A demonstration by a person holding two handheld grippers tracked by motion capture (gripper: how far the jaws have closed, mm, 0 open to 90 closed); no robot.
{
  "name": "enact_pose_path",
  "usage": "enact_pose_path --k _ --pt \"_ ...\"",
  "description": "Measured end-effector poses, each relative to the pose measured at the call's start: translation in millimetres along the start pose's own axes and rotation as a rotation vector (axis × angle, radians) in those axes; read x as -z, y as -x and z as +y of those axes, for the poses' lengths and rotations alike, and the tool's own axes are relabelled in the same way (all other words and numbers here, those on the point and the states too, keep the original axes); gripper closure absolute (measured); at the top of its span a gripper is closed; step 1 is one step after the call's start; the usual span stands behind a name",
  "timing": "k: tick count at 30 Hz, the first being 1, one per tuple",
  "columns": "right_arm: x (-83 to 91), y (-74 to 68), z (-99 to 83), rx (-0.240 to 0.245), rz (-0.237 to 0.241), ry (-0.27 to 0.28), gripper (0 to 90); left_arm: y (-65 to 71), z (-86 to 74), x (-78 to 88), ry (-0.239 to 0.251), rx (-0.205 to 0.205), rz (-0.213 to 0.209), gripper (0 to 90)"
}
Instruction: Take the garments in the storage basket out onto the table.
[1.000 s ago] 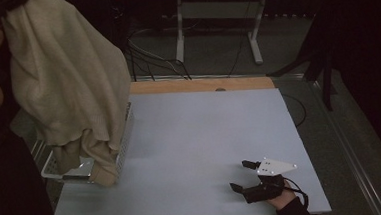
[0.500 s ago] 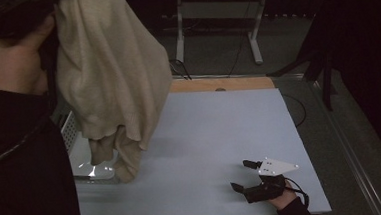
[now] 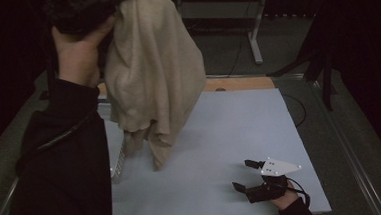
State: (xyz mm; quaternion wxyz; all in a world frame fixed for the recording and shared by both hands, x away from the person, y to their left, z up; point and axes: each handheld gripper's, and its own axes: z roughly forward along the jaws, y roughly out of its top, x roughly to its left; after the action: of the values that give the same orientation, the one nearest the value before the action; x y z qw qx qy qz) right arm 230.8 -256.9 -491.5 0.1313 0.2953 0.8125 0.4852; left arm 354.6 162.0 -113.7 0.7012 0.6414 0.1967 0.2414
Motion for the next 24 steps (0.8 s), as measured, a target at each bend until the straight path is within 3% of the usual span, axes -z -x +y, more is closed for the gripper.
enact_pose_path --k 5,10,13,14,15,16,17,18,21,22,23,24 --pt "2.0 0.8 -0.7 -0.004 -0.004 0.007 12.2 9.8 -14.0 -29.8 -0.016 0.02 -0.043 82.6" --pt "3.6 1.6 -0.5 0.002 -0.007 0.013 12.2 12.0 -29.0 -45.6 -0.034 0.034 -0.069 82.6" --pt "4.9 2.2 -0.2 0.0 -0.018 0.031 12.2 12.5 -51.0 -61.7 -0.074 0.053 -0.084 82.6" --pt "4.9 2.2 -0.2 0.0 -0.018 0.031 12.2 12.5 -51.0 -61.7 -0.074 0.053 -0.084 82.6" --pt "5.7 2.6 0.1 0.0 -0.026 0.036 12.2 13.5 -62.4 -69.7 -0.102 0.051 -0.094 82.5" --pt "5.7 2.6 0.1 0.0 -0.026 0.036 12.2 13.5 -62.4 -69.7 -0.102 0.051 -0.094 82.5" --pt "6.3 2.8 0.4 -0.002 -0.028 0.046 12.2 13.9 -74.6 -77.2 -0.119 0.064 -0.102 82.5" --pt "6.3 2.8 0.4 -0.002 -0.028 0.046 12.2 13.9 -74.6 -77.2 -0.119 0.064 -0.102 82.5" --pt "8.2 4.0 1.1 -0.006 -0.044 0.066 12.2 14.7 -99.7 -89.2 -0.158 0.084 -0.116 82.5" --pt "8.2 4.0 1.1 -0.006 -0.044 0.066 12.2 14.7 -99.7 -89.2 -0.158 0.084 -0.116 82.5" --pt "8.6 4.4 0.6 -0.005 -0.051 0.064 12.2 14.8 -113.7 -94.8 -0.171 0.104 -0.125 82.5" --pt "8.6 4.4 0.6 -0.005 -0.051 0.064 12.2 14.8 -113.7 -94.8 -0.171 0.104 -0.125 82.5"
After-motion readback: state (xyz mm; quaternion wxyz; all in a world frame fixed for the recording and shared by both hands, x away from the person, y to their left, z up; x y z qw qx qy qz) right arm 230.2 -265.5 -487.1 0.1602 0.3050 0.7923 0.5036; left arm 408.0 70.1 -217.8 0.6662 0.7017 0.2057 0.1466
